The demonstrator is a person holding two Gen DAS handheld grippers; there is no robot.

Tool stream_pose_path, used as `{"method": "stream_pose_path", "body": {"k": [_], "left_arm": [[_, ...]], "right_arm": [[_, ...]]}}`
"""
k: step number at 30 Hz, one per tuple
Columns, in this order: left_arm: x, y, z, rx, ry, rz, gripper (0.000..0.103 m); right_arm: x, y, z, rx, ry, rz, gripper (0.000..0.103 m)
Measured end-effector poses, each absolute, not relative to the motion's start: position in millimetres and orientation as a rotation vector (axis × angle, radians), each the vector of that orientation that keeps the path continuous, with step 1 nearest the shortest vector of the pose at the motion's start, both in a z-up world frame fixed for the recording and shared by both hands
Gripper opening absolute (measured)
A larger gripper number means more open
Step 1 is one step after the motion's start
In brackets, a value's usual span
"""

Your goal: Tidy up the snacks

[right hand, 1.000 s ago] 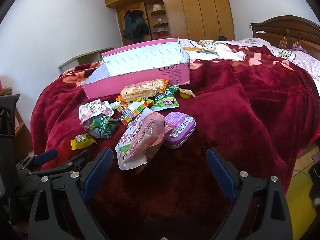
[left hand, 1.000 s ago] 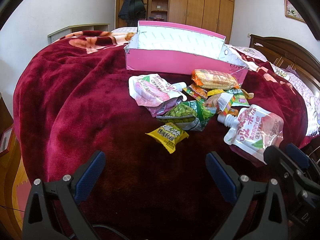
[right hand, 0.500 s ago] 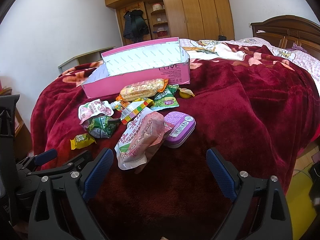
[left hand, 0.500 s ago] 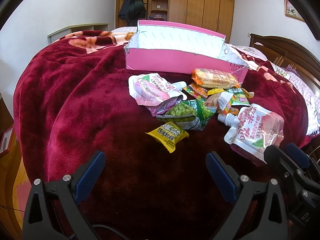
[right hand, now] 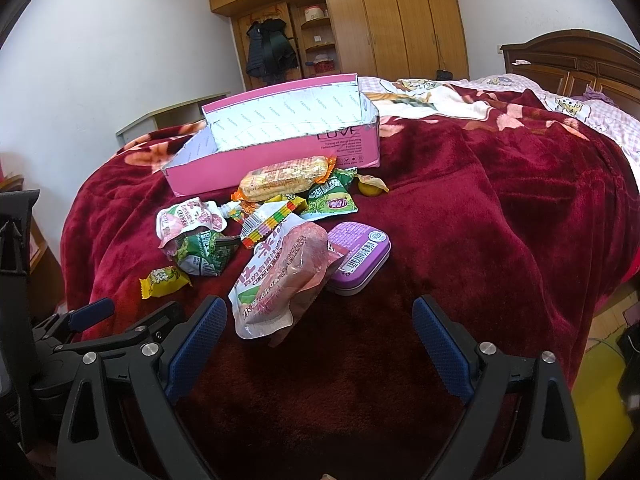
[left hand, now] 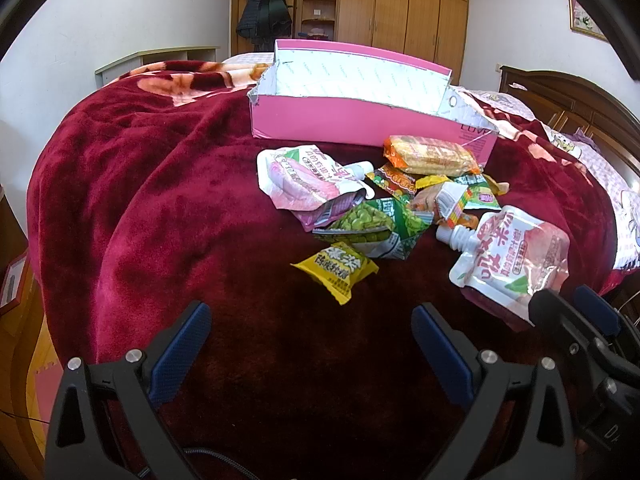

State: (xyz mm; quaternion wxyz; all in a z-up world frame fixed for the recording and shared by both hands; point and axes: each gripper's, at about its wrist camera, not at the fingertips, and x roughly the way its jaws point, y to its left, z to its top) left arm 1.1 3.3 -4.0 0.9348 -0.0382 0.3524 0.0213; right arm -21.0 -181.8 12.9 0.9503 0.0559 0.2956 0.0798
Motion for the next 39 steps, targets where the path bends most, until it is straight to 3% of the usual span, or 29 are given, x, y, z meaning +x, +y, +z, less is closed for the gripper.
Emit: {"method": "stream_pose_path", "body": {"k": [39], "left_arm": [[0,16,-4,-0.106,0.728,0.05,0.102]], "right_arm": [[-21,-182,14,0.114,0.601,0.162,0.096]]}}
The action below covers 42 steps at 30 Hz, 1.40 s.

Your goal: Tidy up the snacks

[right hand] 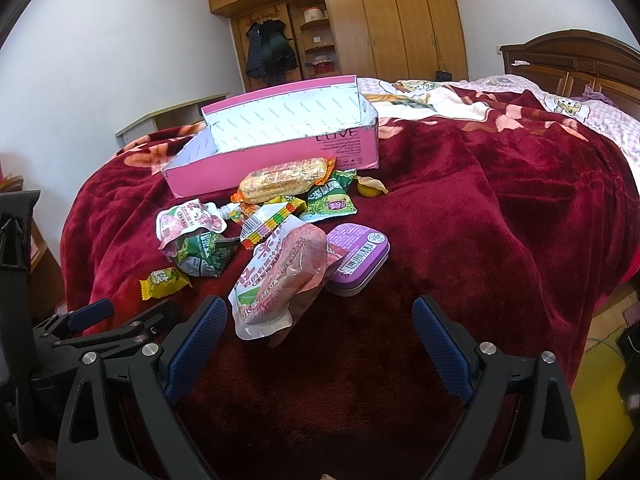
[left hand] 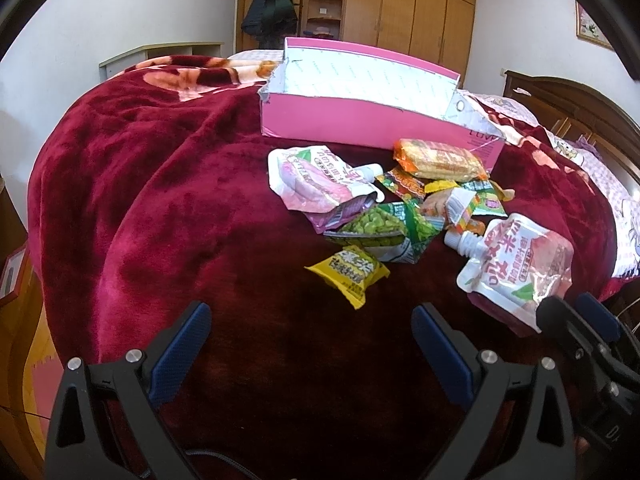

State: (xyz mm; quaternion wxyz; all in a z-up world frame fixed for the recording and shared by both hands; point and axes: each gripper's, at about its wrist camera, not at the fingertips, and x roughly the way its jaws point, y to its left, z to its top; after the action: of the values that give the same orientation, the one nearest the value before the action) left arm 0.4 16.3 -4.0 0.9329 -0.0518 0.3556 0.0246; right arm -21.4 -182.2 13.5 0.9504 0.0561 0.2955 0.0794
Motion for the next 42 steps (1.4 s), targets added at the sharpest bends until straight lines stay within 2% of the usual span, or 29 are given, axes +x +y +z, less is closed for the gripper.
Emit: {"method": "stream_pose_path", "body": {"k": [25,36,42], "left_arm": [[14,17,3,-0.023,0.688,-0.04,0.102],[30,4,-3,0.029,0.673,-0.109,0.066],[36,11,-11,-0.01,0.687,-0.125,0.065]], "right_arm": [[-20,-186,12,0.136,0.608,0.167,0.096],[-20,-188,12,0.14,0.601,0.17,0.096],[-21,-188,14,0.141,0.586,0.19,0.084]]}}
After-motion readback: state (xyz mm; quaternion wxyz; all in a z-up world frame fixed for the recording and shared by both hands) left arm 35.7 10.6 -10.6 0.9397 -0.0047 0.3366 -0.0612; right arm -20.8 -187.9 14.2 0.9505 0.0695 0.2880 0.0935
